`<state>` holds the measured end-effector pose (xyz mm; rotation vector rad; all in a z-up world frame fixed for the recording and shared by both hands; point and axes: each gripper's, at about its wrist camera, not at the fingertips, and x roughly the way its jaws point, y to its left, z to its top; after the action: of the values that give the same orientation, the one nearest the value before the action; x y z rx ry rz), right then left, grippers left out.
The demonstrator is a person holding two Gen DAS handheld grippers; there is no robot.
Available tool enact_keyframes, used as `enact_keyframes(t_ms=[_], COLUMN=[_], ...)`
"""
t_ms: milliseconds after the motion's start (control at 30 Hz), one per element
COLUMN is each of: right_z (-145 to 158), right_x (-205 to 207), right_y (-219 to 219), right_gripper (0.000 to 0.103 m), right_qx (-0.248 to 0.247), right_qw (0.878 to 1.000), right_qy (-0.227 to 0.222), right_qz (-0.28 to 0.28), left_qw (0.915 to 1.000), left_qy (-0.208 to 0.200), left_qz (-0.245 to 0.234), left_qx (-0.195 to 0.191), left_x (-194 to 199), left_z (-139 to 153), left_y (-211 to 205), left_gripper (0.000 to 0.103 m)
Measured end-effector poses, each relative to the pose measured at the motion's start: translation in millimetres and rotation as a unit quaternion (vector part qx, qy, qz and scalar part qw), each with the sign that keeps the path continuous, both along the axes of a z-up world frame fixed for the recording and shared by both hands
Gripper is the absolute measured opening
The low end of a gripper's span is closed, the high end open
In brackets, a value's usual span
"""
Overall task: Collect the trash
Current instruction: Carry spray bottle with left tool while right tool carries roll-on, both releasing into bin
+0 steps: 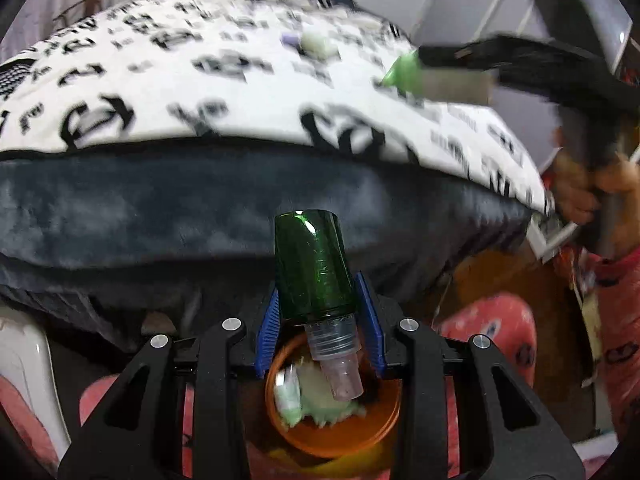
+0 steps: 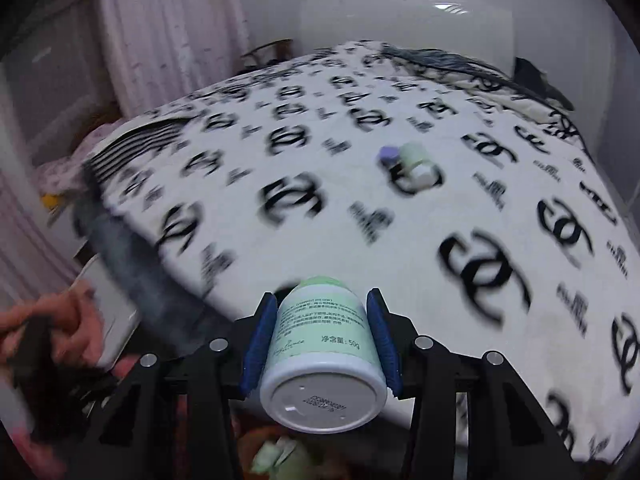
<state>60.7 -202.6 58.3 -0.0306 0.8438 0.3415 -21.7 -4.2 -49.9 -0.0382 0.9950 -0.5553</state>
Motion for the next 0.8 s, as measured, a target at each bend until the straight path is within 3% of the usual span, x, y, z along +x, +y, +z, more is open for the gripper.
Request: enact_keyframes(t_ms=[100,167,267,400,533,600,633,700,800], right_z=[-20.8,-48.9,-110.9,-199.9,-287.3,-305.0,-305.8,-299.0,-296.9], right_x=[-48.7,-78.7,-106.3,-123.2,-123.2,-120.8,-118.4,-116.0,-113.7], right_y=[3.2,6.8,8.5,15.4,19.6,16.9,13.6,8.4,0.1], right_gripper=[0.046,0.046,0.046,0.047,0.048,0.063,0.062,0.073,0.073], right_qx=[0.02,0.02,0.045,0.025,-0.019,-0.026,-0.012,0.006,0.019], right_qw=[0.999,0.997,0.989,0.976,0.957,0.952,0.95,0.954,0.954], right_qy=[0.028,0.054,0.129,0.213,0.291,0.305,0.309,0.297,0.292], right_qz=[0.032,0.043,0.047,0.031,-0.002,-0.023,-0.032,-0.043,-0.061], left_qw=[0.9972,0.9909,0.9787,0.9606,0.9401,0.9336,0.9335,0.9362,0.9408], left_qy=[0.054,0.106,0.177,0.249,0.278,0.285,0.285,0.28,0.271], left_qz=[-0.049,-0.076,-0.088,-0.09,-0.091,-0.087,-0.086,-0.082,-0.066], left_qx=[0.017,0.031,0.056,0.085,0.175,0.198,0.2,0.196,0.192], left_x=[-9.8,-13.9,-12.9,-4.3,-7.4,-8.4,-8.1,-4.8,-1.2], left_z=[-32.9,-65.5,-118.1,-187.1,-245.6,-256.7,-257.7,-253.9,-250.4], left_y=[-11.5,-21.6,-34.5,-52.4,-71.3,-70.8,-70.0,-64.8,-60.0], left_gripper=[0.035,0.035,0.035,0.035,0.037,0.039,0.04,0.047,0.05])
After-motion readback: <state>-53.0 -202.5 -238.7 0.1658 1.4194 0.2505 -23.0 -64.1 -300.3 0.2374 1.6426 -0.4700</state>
